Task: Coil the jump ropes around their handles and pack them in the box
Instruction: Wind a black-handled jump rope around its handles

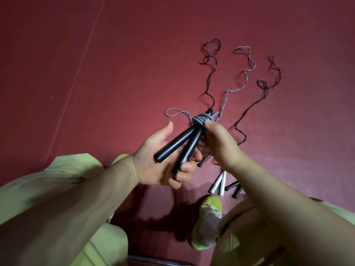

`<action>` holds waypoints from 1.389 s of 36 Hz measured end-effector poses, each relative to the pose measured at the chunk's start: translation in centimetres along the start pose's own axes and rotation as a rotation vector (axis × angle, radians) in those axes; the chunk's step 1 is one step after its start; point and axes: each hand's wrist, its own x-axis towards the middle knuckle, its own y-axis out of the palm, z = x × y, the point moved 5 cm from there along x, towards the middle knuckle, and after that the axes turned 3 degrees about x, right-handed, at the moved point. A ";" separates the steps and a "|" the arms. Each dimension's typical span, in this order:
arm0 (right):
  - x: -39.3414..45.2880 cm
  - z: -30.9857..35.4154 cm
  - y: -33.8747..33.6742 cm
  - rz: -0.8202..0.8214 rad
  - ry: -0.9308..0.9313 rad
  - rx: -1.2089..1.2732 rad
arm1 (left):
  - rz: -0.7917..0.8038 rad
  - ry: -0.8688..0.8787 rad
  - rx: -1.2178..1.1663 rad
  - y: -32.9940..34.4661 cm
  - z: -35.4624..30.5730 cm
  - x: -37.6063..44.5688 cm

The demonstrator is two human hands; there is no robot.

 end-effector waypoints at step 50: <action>-0.1 -1.2 -0.3 -0.142 0.220 -0.081 | -0.956 0.128 1.162 -3.8 -3.6 -0.8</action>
